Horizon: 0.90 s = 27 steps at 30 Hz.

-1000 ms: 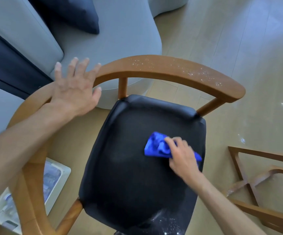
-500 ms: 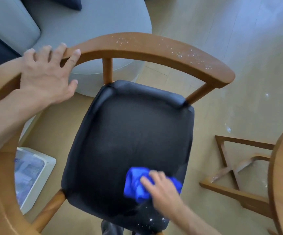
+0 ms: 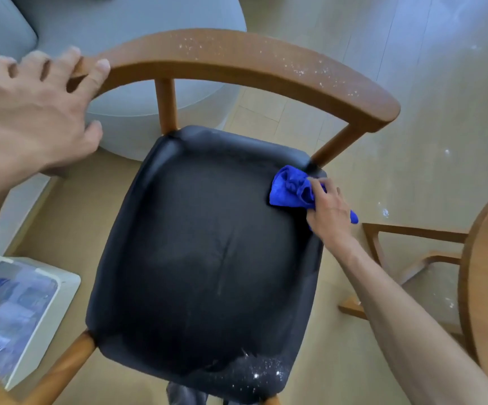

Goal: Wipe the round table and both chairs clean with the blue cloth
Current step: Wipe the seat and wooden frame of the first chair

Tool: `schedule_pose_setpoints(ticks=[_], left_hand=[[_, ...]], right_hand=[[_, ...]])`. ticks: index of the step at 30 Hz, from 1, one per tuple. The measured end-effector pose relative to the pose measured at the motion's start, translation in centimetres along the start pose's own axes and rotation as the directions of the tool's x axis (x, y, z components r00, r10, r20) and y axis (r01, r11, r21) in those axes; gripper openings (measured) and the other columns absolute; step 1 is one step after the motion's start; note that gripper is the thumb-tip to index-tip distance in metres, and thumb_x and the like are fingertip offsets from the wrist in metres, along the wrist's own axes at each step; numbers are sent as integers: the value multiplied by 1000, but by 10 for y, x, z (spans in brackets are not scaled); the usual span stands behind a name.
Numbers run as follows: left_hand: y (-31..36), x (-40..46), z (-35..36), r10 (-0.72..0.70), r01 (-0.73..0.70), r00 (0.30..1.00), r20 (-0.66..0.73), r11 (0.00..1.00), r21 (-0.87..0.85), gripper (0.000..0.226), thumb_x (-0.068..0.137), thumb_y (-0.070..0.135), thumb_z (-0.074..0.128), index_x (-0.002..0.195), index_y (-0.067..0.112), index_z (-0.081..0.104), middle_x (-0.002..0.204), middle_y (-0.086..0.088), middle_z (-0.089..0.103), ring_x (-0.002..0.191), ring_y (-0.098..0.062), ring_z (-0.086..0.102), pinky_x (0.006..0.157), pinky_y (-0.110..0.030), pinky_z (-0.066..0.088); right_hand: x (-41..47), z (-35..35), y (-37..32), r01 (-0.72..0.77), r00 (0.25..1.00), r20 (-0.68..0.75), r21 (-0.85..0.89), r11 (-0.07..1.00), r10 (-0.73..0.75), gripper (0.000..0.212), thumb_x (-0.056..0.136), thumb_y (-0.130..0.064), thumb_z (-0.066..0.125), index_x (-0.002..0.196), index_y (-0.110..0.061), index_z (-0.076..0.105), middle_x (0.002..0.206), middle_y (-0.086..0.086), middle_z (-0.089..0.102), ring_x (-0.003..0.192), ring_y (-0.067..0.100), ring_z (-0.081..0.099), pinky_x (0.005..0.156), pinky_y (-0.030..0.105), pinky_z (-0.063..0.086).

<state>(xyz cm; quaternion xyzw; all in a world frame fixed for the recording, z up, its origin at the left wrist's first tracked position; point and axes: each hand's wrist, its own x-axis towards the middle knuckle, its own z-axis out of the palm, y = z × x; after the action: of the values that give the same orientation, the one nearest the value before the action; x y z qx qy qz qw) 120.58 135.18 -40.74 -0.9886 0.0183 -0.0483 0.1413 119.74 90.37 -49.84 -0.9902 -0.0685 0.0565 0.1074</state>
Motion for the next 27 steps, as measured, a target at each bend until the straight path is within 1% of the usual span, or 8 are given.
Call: schedule_pose_setpoints(ticks=[5, 8, 11, 14, 18, 21, 24, 27], left_hand=[[10, -4, -27, -36, 35, 999, 35, 999, 18, 73, 80, 38, 51, 145, 22, 21, 142, -16, 31, 115, -43, 38, 94, -55, 37], [18, -9, -48, -66, 54, 991, 114, 993, 102, 73, 85, 41, 49, 148, 23, 18, 147, -16, 27, 123, -39, 36, 97, -50, 33], [18, -12, -62, -54, 27, 972, 229, 993, 118, 74, 90, 42, 43, 152, 24, 6, 155, -13, 15, 137, -36, 23, 109, -49, 26], [11, -20, -68, -15, -11, 964, 266, 995, 96, 71, 93, 40, 42, 152, 22, 7, 157, -13, 10, 143, -34, 15, 115, -48, 18], [0, -41, -67, -31, 10, 974, 223, 995, 98, 69, 92, 40, 42, 151, 21, 13, 158, -15, 12, 145, -33, 11, 117, -49, 13], [-2, -55, -67, -25, 7, 979, 201, 996, 88, 69, 90, 39, 43, 151, 19, 17, 157, -17, 12, 144, -35, 11, 116, -51, 12], [-2, -61, -74, -89, 81, 976, 198, 996, 48, 70, 90, 37, 45, 151, 18, 17, 158, -16, 11, 144, -34, 10, 117, -51, 10], [2, -73, -86, -157, 150, 959, 235, 988, 47, 70, 91, 37, 45, 152, 19, 15, 159, -15, 7, 145, -34, 6, 118, -50, 8]], right_hand=[[-131, -1, -16, 125, 979, 145, 132, 983, -144, 54, 50, 14, 59, 100, -6, 65, 106, 13, 59, 86, 36, 58, 68, 36, 53], [-227, -4, -41, 430, 766, 436, 198, 881, -472, 47, 43, -8, 74, 86, -25, 65, 91, -1, 62, 69, 20, 58, 54, 21, 48], [-236, -9, -51, 643, 596, 506, 166, 748, -624, 37, 49, -26, 77, 82, -35, 63, 83, -8, 63, 62, 13, 56, 50, 19, 46], [-150, -10, -63, 540, 784, 340, 39, 841, -520, 48, 51, -4, 74, 95, -22, 69, 97, 2, 64, 76, 27, 60, 58, 31, 51], [-13, 0, -90, 68, 994, 91, -54, 996, -63, 51, 78, 5, 51, 126, -11, 51, 125, 14, 47, 100, 36, 46, 75, 43, 46], [-23, 19, -115, 24, 998, 62, -92, 996, -19, 48, 77, 6, 50, 123, -8, 51, 122, 16, 48, 92, 36, 48, 67, 41, 44], [-117, 29, -124, 270, 957, 113, -22, 963, -265, 50, 60, 8, 60, 106, -8, 64, 105, 15, 60, 76, 35, 53, 59, 40, 48], [-209, 27, -115, 543, 789, 284, 95, 834, -545, 54, 44, 0, 72, 95, -17, 69, 92, 7, 64, 67, 27, 57, 53, 34, 51]])
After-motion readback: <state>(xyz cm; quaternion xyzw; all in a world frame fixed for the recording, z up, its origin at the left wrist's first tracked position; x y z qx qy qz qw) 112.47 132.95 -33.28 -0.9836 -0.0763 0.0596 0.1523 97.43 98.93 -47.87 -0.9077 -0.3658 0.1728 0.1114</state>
